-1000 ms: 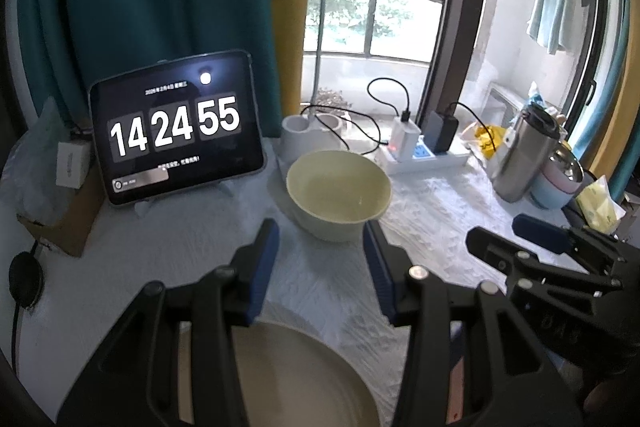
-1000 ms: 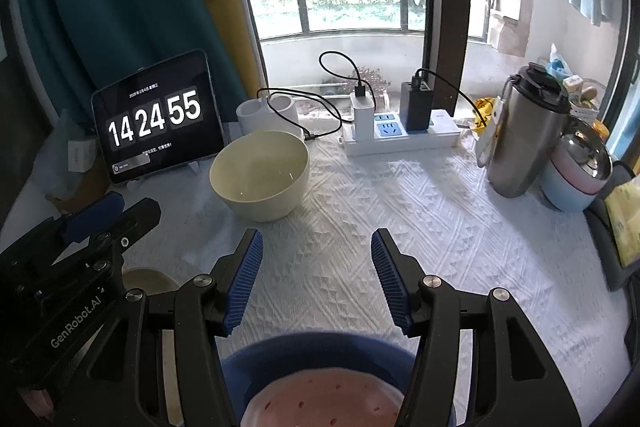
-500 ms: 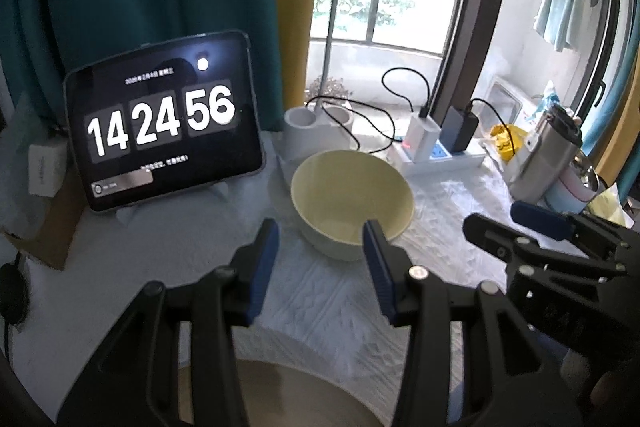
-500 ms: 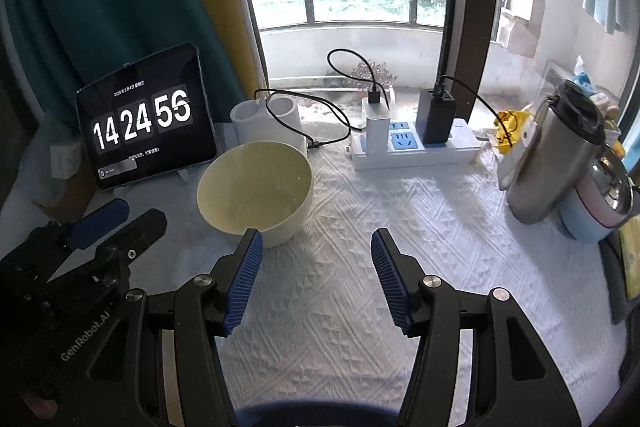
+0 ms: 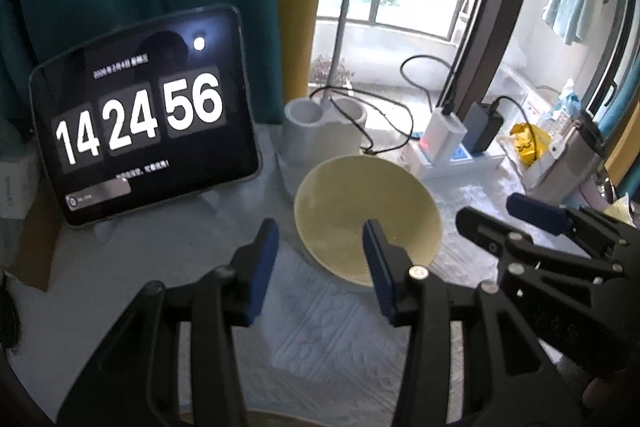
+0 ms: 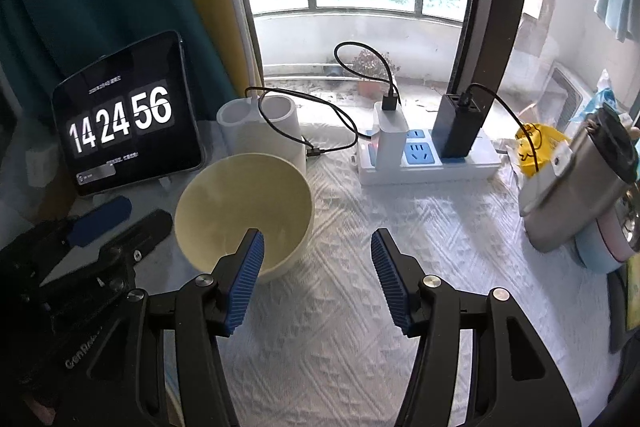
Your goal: Organize plates and bowls
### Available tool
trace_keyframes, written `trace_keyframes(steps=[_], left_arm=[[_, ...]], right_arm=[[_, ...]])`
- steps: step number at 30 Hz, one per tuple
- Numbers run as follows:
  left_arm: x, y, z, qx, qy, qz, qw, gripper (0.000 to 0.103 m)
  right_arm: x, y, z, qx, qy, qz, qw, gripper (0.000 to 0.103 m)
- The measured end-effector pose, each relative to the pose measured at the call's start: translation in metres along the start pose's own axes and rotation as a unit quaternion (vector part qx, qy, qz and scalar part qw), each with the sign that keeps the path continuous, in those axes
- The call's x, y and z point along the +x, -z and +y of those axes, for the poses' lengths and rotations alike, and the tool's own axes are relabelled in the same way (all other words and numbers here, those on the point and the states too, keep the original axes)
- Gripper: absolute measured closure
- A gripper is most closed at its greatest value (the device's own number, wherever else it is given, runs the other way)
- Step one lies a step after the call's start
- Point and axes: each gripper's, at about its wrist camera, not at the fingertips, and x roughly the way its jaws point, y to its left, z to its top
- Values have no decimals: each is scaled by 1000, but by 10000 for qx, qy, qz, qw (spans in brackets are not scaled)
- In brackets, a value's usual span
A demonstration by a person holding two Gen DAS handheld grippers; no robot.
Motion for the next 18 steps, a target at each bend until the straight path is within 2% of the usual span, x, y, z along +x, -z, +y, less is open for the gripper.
trace_keyframes(steps=[5,9,14,18], left_arm=[[22,0,2,-44,-20,218,9998,58],[40,1,5,-108,-74,492,9987,58],[56,4,9,-161,-80,735,9971,58],[63,5,8,-160,-114,744,9970,58]], right_arm=[[21,-8,-2,54,-69,166,9998,55],[43,-10,-7,247,-216,492,9982,64],[61,-10,-12,378,-253,733,9963,67],[75,-11,-13,406,-278,928,9945,71]])
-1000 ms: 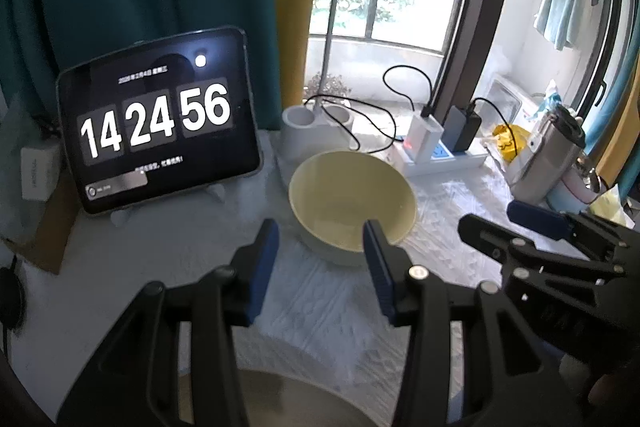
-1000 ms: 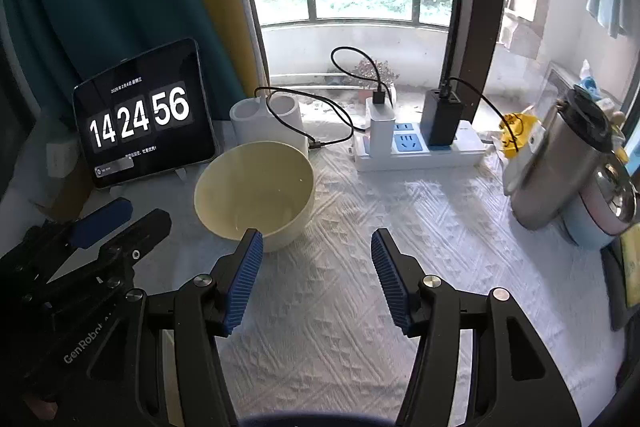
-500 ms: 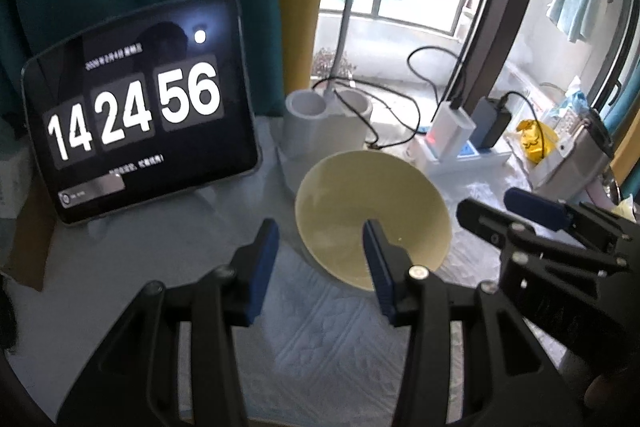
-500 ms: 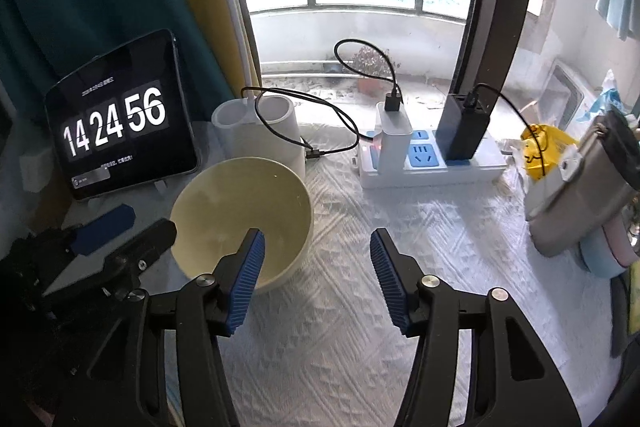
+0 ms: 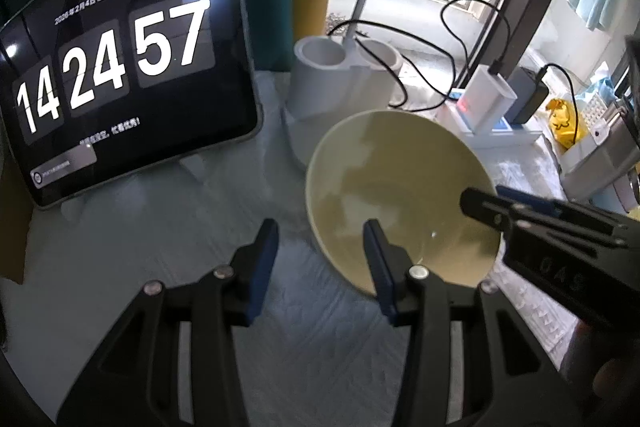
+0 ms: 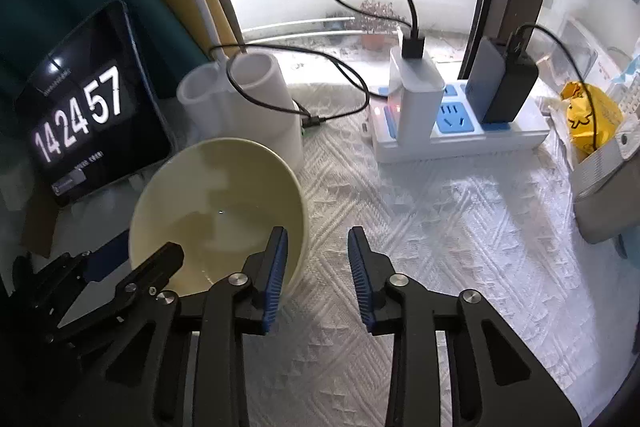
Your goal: Organize plates and bowls
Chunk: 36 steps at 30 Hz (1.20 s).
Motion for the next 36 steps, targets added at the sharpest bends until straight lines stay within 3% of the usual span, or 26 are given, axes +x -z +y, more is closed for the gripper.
trace_keyframes(steps=[10,12,18,29,36], left_arm=[[10,-1,-4,83,15,54,10000,58],[12,0,-4,83,60,77,9999,58],[14,2,-5,125,272,-8,9996,66],[2,4,-5,196,153,-134,9996,69],[-26,7,-13,421,-60,-570,9975,69]], right_arm=[[23,-4,2,32,-272,446,9986,73],[28,-5,3,0,-395,563,9976,81],[27,-4,9,-104,-343,510,9981,84],[9,4,20,-251,-180,171,9994,87],[-15,8,25,-239,-213,-85,9995,87]])
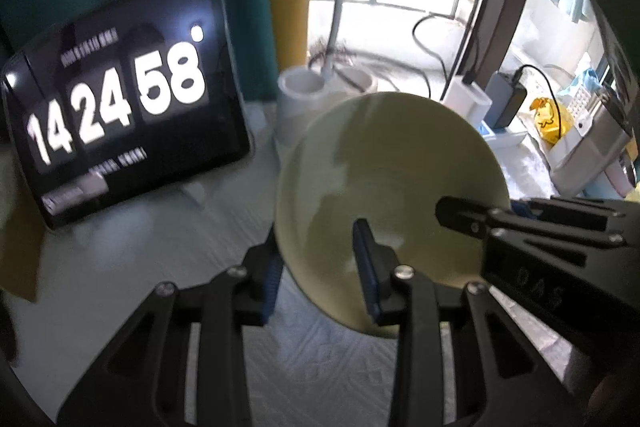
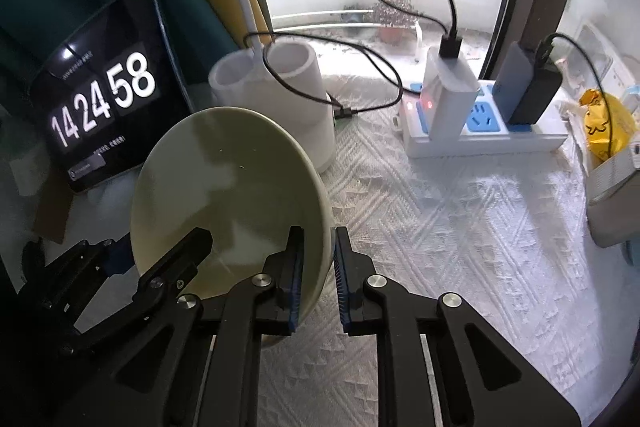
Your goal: Organize plates and bowls
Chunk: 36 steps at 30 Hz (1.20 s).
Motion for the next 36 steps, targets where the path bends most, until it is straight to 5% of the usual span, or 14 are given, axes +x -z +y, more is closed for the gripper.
trace_keyframes(steps=[36], left_arm=[[-134,27,-34,144,86,-751,9970,69]], right_arm=[[-126,70,-4,35,-130,-810,9966,87]])
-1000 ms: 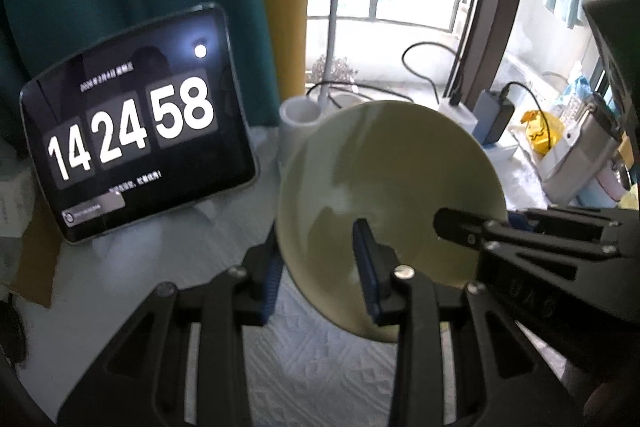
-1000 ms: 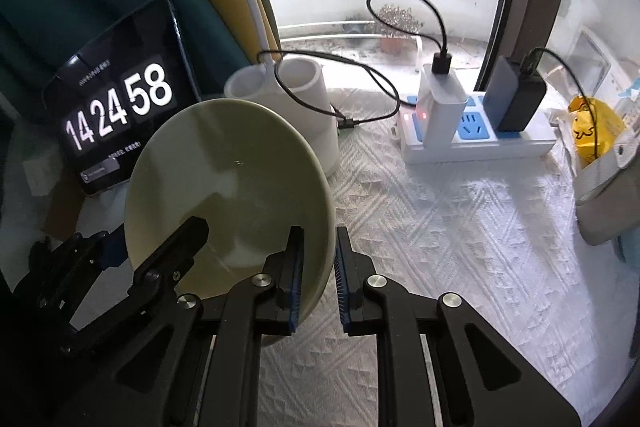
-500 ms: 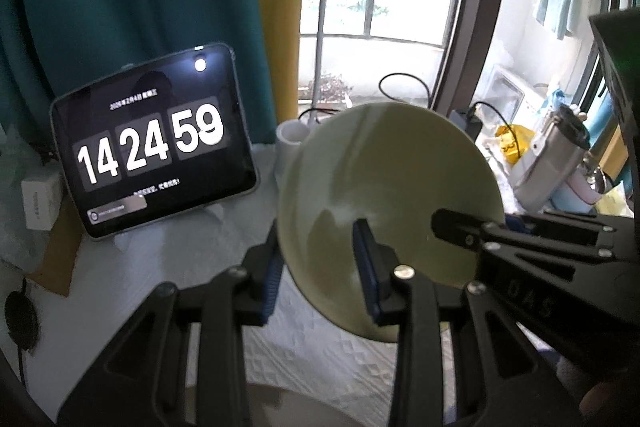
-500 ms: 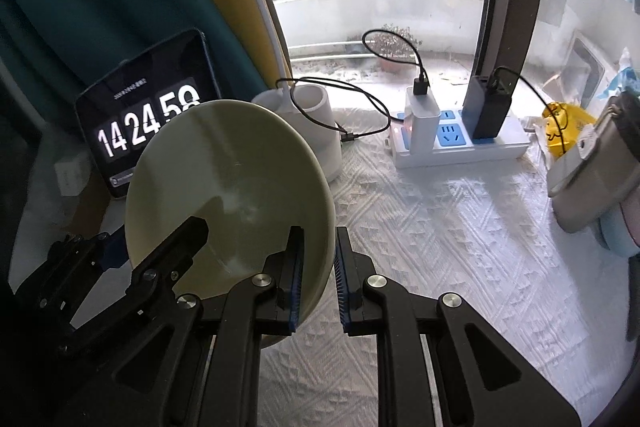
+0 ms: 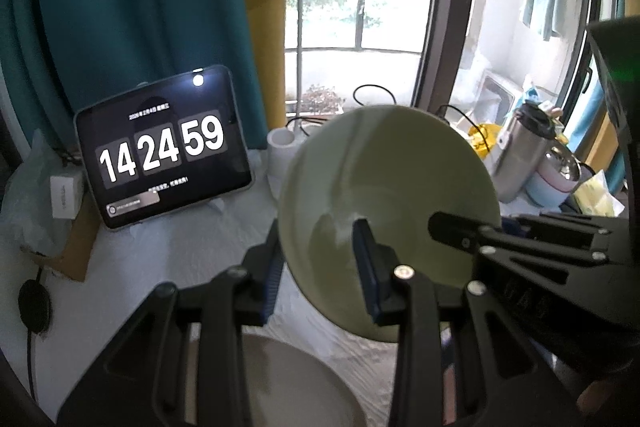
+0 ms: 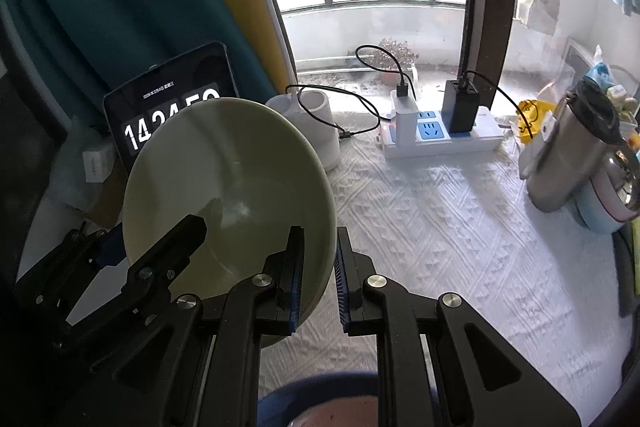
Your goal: Organize plates and bowls
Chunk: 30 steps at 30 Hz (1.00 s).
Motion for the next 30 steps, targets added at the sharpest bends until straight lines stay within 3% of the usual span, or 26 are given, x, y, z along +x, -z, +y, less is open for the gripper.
trace_keyframes(steps=[30], left_arm=[[-55,50,-60,216,216,7,9995,69]], right_arm=[[-65,67,-33,270,81,-239,9993,87]])
